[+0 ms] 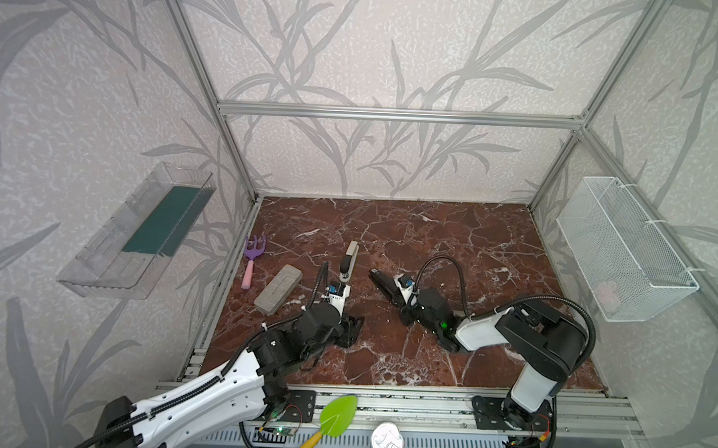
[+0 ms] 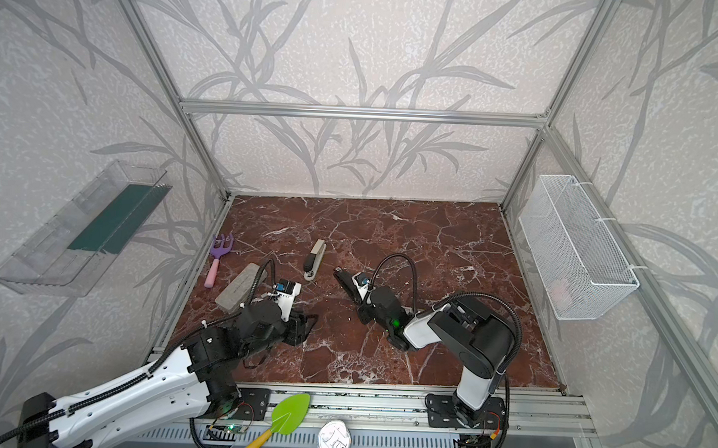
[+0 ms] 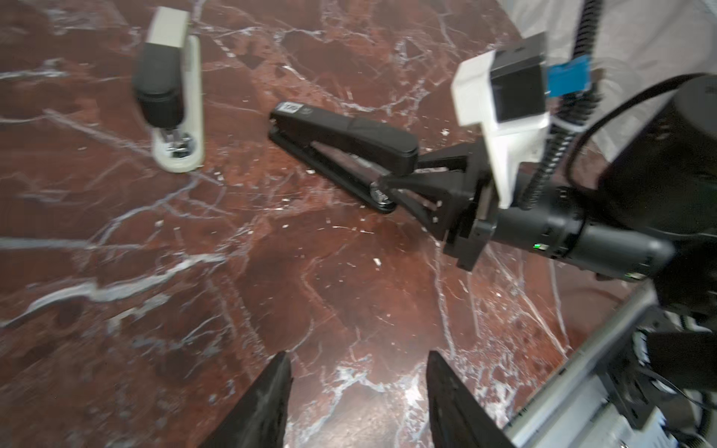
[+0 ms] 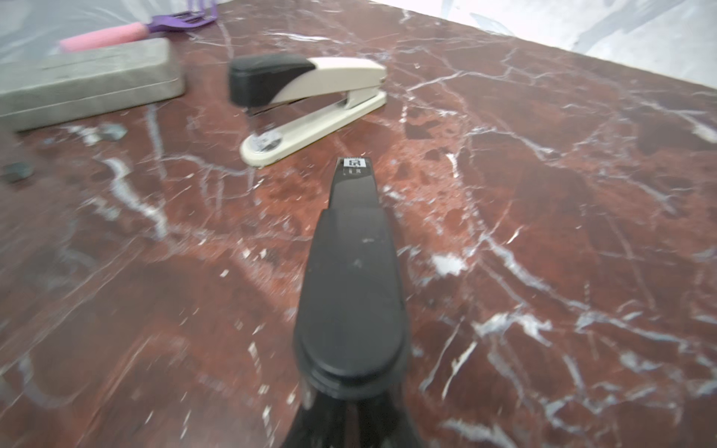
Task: Load the staples into the stapler
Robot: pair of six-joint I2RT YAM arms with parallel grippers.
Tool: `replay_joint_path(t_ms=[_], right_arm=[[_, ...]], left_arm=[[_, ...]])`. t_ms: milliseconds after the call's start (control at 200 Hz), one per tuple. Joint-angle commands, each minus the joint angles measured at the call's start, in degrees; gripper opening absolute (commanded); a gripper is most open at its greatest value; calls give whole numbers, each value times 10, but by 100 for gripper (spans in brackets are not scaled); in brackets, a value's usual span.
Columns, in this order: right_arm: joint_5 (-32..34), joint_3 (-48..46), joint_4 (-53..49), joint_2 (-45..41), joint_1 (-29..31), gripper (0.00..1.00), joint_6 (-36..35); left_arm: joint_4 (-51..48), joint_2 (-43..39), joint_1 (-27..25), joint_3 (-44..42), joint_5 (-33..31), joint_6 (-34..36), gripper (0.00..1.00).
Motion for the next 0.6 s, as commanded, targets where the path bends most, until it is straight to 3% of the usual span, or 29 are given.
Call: replay_joint_path(t_ms=[0, 210, 440, 500, 595], right_arm=[[67, 73, -71, 15, 5, 0, 10], [125, 196, -141, 93, 13, 0, 37], [115, 280, -184, 163, 12, 2, 59], [114, 283, -186, 166, 11, 6, 61], [108, 280, -185, 163, 10, 24, 62]], left_arm=[[-65, 2, 28, 40, -74, -45, 59], [-112, 32, 101, 86, -56, -67, 59], [-99, 35, 136, 90, -33, -65, 59], [-98, 36, 141, 90, -31, -64, 59], [-92, 40, 147, 91, -24, -60, 59]])
